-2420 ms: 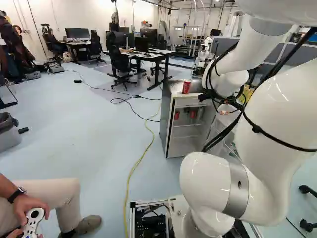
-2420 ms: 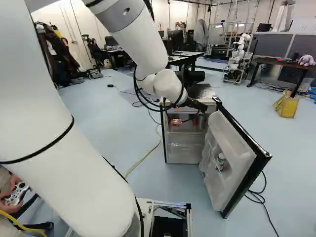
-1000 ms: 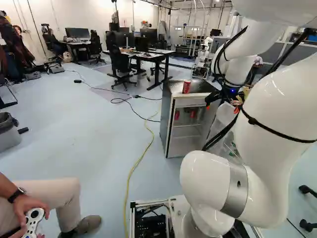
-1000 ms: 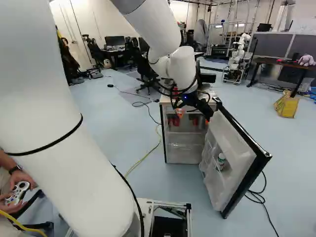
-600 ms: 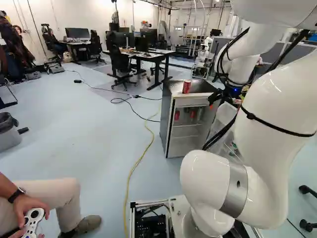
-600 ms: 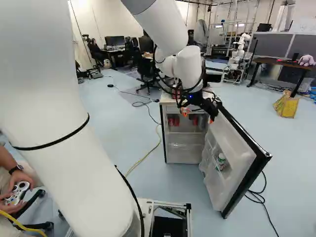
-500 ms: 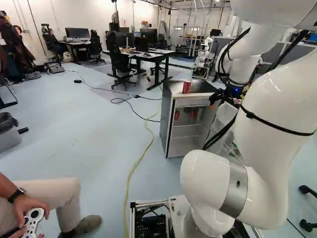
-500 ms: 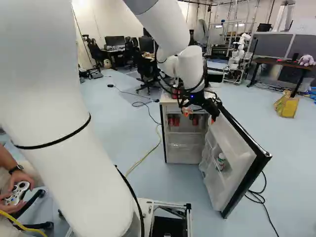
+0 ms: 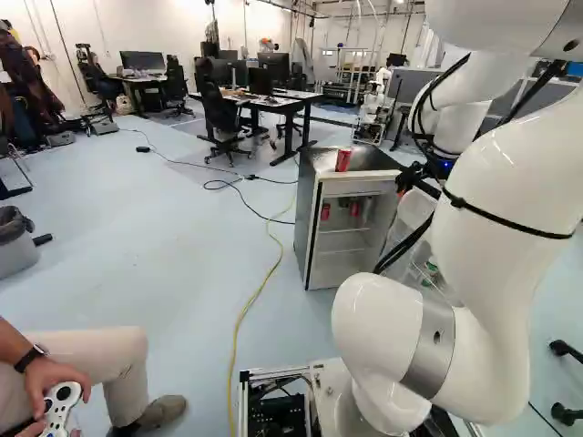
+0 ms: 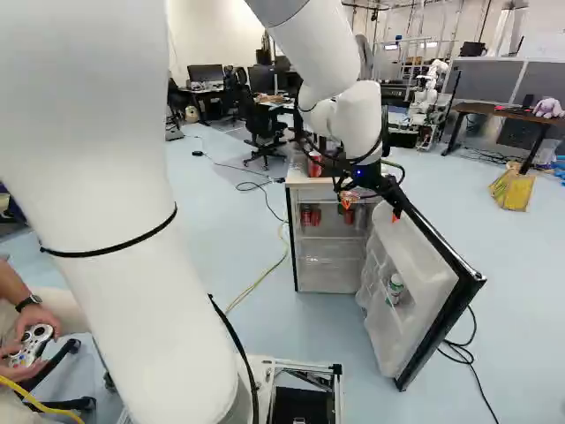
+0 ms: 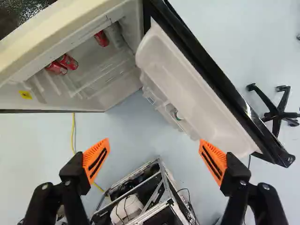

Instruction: Grab a drink from the fridge

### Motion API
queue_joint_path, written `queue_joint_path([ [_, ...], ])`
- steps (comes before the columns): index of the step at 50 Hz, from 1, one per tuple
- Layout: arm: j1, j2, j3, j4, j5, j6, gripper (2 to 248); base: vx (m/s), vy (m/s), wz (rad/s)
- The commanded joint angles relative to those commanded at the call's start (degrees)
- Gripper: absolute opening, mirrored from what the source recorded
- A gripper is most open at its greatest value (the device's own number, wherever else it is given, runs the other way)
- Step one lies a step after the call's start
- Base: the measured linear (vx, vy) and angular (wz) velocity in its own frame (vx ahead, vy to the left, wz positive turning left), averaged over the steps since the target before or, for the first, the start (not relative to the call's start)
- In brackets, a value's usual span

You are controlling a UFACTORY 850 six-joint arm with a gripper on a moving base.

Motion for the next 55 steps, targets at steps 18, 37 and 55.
queue_joint_path([
  [18, -2.53, -2.75, -3.12, 0.00, 0.00, 0.00, 247, 0.000, 0.000, 0.000],
  [37, -5.23, -5.99, -6.93, 0.00, 0.00, 0.00, 247, 0.000, 0.000, 0.000],
  [55, -7.62, -9.17, -10.76, 0.00, 0.00, 0.00, 247, 0.000, 0.000, 0.000],
])
